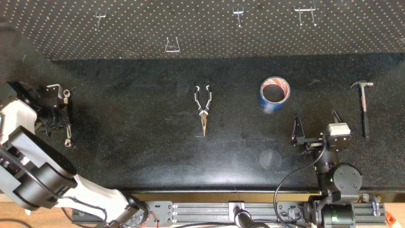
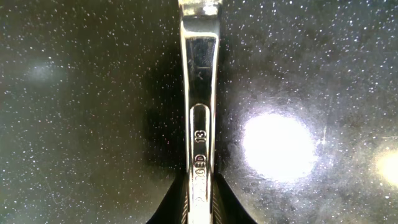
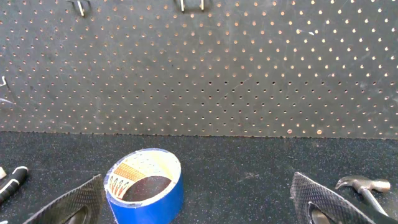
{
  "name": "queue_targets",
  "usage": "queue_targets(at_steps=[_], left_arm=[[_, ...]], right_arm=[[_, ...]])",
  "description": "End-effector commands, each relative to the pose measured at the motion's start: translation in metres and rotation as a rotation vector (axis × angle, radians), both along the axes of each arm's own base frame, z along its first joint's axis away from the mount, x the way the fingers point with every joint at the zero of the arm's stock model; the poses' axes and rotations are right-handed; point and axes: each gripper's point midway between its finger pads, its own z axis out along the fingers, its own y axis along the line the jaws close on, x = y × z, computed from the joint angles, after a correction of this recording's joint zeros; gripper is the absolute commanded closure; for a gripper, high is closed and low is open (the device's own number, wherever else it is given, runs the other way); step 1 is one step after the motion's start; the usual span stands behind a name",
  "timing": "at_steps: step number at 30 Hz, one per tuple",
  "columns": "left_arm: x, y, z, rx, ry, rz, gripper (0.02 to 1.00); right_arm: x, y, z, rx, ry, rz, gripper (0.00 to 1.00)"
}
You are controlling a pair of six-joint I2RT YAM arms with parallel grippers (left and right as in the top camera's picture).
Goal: Place Tools Onto Pegboard
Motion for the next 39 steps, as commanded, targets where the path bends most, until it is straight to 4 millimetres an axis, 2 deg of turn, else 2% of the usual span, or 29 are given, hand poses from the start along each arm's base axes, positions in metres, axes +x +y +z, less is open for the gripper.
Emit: queue_targets(at_steps=[1, 5, 8, 12, 14, 17, 19, 20, 23, 25, 28, 31, 32, 34, 35, 37, 39], left_arm=[[0.002, 0.006, 0.001, 0.009, -0.002, -0.001, 0.989], [0.004, 0.016, 0.007, 0.053, 0.001, 0.008, 0.989], [0.017, 0.02, 0.037, 0.065, -0.032, 0.054, 0.989], [0.035, -0.001, 0.1, 0.111, -0.096, -0.012, 0.989], [0.04, -0.025, 0.144, 0.148, -0.179, -0.063, 0.989], [0.041, -0.055, 0.198, 0.14, -0.338, -0.067, 0.989], [0.038, -0.066, 0.224, 0.152, -0.416, -0.087, 0.989], [0.035, -0.072, 0.23, 0.144, -0.433, -0.095, 0.989], [0.019, -0.095, 0.215, 0.068, -0.348, -0.112, 0.989], [0.019, -0.101, 0.205, 0.051, -0.331, -0.127, 0.987], [0.048, -0.115, 0.21, 0.076, -0.406, -0.148, 0.989], [0.069, -0.156, 0.211, 0.132, -0.397, -0.24, 0.991], [0.075, -0.185, 0.21, 0.137, -0.384, -0.275, 0.989], [0.077, -0.206, 0.21, 0.151, -0.376, -0.274, 0.991], [0.077, -0.213, 0.212, 0.143, -0.38, -0.266, 0.989], [0.074, -0.214, 0.212, 0.131, -0.376, -0.244, 0.989], [0.061, -0.215, 0.212, 0.126, -0.345, -0.245, 0.991]], right_arm=[[0.0, -0.002, -0.001, 0.011, 0.001, -0.008, 0.025], [0.0, -0.002, -0.001, 0.011, 0.001, -0.008, 0.025], [0.0, -0.002, -0.001, 0.011, 0.001, -0.008, 0.027], [0.0, -0.002, -0.001, 0.011, 0.001, -0.008, 0.027], [0.0, -0.002, -0.001, 0.011, 0.001, -0.008, 0.025], [0.0, -0.002, -0.001, 0.011, 0.001, -0.008, 0.025], [0.0, -0.002, -0.001, 0.011, 0.001, -0.008, 0.025], [0.0, -0.002, -0.001, 0.011, 0.001, -0.008, 0.027], [0.0, -0.002, -0.001, 0.011, 0.001, -0.008, 0.027], [0.0, -0.002, -0.001, 0.011, 0.001, -0.008, 0.027], [0.0, -0.002, -0.001, 0.011, 0.001, -0.008, 0.025], [0.0, -0.002, -0.001, 0.011, 0.001, -0.008, 0.025], [0.0, -0.002, -0.001, 0.011, 0.001, -0.008, 0.027], [0.0, -0.002, -0.001, 0.011, 0.001, -0.008, 0.027], [0.0, -0.002, -0.001, 0.011, 0.001, -0.008, 0.025], [0.0, -0.002, -0.001, 0.011, 0.001, -0.008, 0.027], [0.0, -0.002, -0.001, 0.011, 0.001, -0.008, 0.025]])
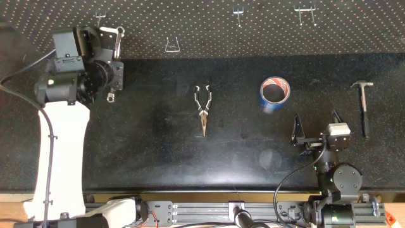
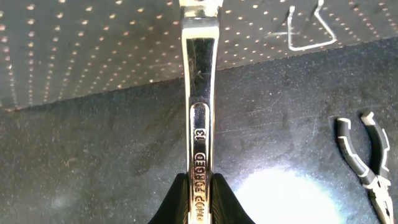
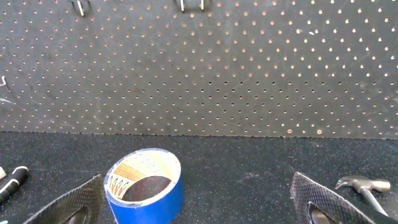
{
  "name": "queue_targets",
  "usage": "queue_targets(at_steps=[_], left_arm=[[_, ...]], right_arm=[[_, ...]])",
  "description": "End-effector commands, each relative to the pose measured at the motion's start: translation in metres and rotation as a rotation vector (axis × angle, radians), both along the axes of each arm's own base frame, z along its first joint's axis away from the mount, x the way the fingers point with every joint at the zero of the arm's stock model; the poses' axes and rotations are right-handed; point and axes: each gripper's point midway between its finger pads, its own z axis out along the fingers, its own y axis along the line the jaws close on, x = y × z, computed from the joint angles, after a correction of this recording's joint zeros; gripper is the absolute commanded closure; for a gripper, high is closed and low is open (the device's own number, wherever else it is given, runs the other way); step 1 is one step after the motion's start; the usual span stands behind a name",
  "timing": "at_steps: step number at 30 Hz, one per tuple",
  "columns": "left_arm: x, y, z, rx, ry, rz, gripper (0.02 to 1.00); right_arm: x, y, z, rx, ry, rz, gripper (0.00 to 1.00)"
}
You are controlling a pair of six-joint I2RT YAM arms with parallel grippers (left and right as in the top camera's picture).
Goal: Place Tools Onto Pegboard
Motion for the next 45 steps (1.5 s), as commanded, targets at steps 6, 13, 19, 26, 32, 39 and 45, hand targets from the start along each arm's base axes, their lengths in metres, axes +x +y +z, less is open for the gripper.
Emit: queue_targets(at_steps=[6, 13, 19, 26, 32, 39, 45], left_arm=[[-0.042, 0.01, 0.077, 0.042, -0.225, 0.091, 0.991], [-0.05, 0.015, 0.066, -0.002, -0.254, 0.164, 0.989], [-0.051, 0.037, 0.023, 0.043, -0.385, 0.213, 0.989], [-0.039, 0.04, 0.019, 0.051, -0.426, 0.217, 0.987], [-0.026, 0.043, 0.009, 0.05, -0.412, 0.217, 0.989], [-0.014, 0.045, 0.001, 0.049, -0.404, 0.217, 0.989], [-0.009, 0.046, -0.005, 0.048, -0.394, 0.217, 0.989]], right_arm=[[0.0, -0.002, -0.001, 0.011, 0.001, -0.008, 0.027], [0.0, -0.002, -0.001, 0.011, 0.001, -0.008, 0.025], [0.0, -0.002, -0.001, 0.011, 0.001, -0.008, 0.025], [0.0, -0.002, -0.001, 0.011, 0.001, -0.008, 0.027], [0.0, -0.002, -0.001, 0.011, 0.001, -0.008, 0.027], [0.0, -0.002, -0.001, 0.011, 0.001, -0.008, 0.025], [0.0, -0.002, -0.001, 0.011, 0.001, -0.008, 0.027]])
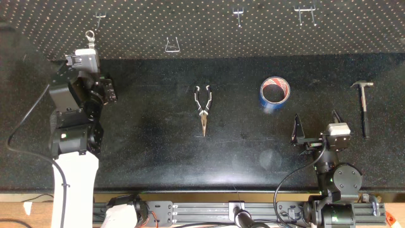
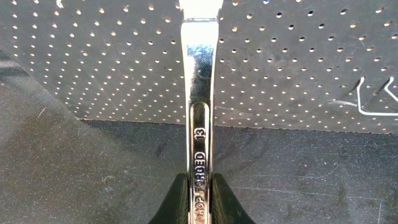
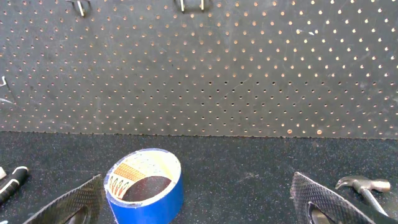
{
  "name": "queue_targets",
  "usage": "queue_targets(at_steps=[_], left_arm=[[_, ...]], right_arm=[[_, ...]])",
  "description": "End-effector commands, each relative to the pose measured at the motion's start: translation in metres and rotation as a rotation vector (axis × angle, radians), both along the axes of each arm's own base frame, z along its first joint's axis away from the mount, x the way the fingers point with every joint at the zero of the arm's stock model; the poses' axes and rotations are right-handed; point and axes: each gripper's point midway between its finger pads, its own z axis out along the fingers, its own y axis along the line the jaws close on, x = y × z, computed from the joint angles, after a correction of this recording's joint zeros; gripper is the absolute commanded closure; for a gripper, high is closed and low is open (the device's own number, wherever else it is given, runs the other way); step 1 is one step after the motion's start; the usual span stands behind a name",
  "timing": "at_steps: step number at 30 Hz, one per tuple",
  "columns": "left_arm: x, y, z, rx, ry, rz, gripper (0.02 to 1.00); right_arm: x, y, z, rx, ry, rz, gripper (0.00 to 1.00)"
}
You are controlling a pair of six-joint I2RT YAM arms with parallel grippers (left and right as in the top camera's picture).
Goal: Place Tools Onto Pegboard
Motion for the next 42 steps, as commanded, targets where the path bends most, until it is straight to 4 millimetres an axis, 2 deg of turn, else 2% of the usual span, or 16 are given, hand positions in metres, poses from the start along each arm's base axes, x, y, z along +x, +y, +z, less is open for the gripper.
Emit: queue_targets(at_steps=[1, 9, 24, 32, 42], left_arm=[[0.003, 0.003, -0.008, 0.012, 0.018, 0.008, 0.987], [0.006, 0.004, -0.018, 0.008, 0.043, 0.008, 0.991], [0.023, 0.006, -0.019, 0.057, 0.017, -0.025, 0.991], [0.034, 0.008, -0.027, 0.057, 0.016, -0.024, 0.991], [0.051, 0.011, -0.046, 0.054, 0.03, -0.025, 0.989]], right_arm=[[0.0, -0.002, -0.001, 0.011, 0.001, -0.008, 0.025], [0.0, -0.002, -0.001, 0.011, 0.001, -0.008, 0.025], [0.0, -0.002, -0.001, 0.011, 0.001, -0.008, 0.025], [0.0, -0.002, -0.001, 0.011, 0.001, -0.008, 0.025], [0.0, -0.002, -0.001, 0.011, 0.001, -0.008, 0.025]])
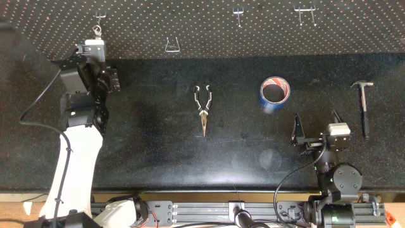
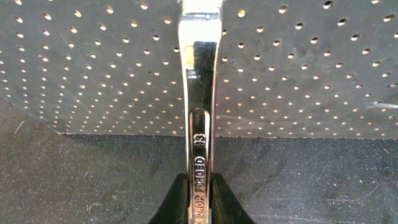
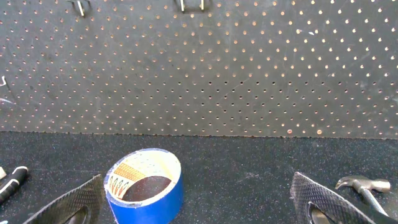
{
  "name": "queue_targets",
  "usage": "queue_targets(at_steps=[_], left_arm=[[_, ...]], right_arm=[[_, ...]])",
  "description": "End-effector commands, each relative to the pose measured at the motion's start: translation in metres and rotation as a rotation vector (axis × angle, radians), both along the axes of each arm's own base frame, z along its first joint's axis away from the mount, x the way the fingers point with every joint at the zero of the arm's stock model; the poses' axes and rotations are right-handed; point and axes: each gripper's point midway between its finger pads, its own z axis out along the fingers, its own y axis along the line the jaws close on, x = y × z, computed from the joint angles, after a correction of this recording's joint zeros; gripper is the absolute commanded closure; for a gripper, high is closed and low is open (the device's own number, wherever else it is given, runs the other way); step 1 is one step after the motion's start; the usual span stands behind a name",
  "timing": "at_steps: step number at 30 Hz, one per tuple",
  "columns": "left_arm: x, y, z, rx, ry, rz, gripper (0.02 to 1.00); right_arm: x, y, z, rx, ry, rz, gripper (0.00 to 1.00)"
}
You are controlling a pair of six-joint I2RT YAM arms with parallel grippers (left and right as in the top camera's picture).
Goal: Place Tools Onto Pegboard
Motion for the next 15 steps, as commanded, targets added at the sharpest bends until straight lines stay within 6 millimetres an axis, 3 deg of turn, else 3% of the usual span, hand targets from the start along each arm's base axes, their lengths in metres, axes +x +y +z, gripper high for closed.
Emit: queue_targets(at_steps=[1, 3, 5, 9, 10, 11, 15], left_arm=[[0.01, 0.004, -0.007, 0.019, -0.003, 0.002, 0.989], [0.015, 0.005, -0.009, 0.02, -0.013, 0.002, 0.982], [0.022, 0.006, -0.008, 0.024, -0.035, 0.002, 0.844], [0.027, 0.007, -0.004, 0.03, -0.063, 0.002, 0.354], [0.028, 0.007, -0.003, 0.031, -0.068, 0.002, 0.084], [0.028, 0.007, -0.001, 0.032, -0.075, 0.002, 0.023], [0.007, 0.006, 0.018, 0.04, -0.072, 0.017, 0.023]], right_arm=[[0.0, -0.002, -0.001, 0.011, 0.001, -0.008, 0.025], [0.0, -0.002, -0.001, 0.011, 0.001, -0.008, 0.025], [0.0, -0.002, -0.001, 0.011, 0.001, -0.008, 0.025], [0.0, -0.002, -0.001, 0.011, 0.001, -0.008, 0.027], [0.0, -0.002, -0.001, 0.011, 0.001, -0.008, 0.025], [0.0, -0.002, -0.001, 0.011, 0.001, -0.008, 0.025], [0.0, -0.002, -0.001, 0.011, 0.001, -0.008, 0.027]])
